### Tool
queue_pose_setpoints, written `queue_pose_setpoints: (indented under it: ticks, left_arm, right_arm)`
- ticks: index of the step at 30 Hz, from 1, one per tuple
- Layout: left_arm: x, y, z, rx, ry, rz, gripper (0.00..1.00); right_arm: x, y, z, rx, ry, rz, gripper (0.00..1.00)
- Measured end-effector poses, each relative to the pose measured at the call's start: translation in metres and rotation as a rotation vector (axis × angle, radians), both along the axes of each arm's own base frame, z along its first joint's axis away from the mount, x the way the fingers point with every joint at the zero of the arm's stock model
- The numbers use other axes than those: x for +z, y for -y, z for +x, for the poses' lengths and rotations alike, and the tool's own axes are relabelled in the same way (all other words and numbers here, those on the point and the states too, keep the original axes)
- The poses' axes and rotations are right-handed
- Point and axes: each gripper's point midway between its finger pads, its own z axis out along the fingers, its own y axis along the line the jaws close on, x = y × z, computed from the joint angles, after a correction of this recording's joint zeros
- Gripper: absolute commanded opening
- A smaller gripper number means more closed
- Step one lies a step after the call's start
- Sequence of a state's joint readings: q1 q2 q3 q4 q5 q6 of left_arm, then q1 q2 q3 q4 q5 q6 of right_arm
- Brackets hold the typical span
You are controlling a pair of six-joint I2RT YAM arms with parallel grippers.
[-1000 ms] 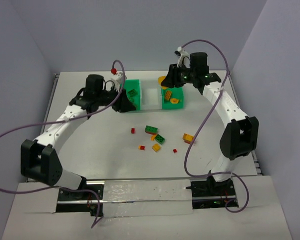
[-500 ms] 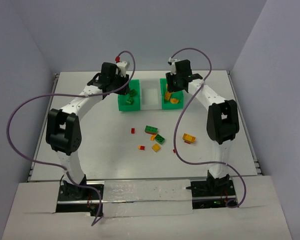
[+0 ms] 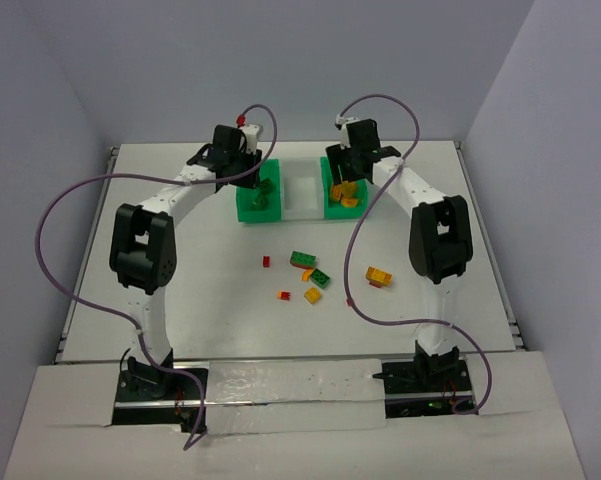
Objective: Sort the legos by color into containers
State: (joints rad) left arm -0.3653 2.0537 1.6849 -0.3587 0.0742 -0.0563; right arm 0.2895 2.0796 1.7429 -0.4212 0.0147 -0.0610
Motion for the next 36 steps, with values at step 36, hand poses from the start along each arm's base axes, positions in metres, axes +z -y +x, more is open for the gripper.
queue_pose_setpoints:
  ticks: [36]
  left_arm:
    - [0.118,-0.001,-0.138,-0.254,0.079,-0.190,0.81]
  right_arm:
    - [-0.042,0.048,-0.286,0.656,-0.578,-0.340,0.89]
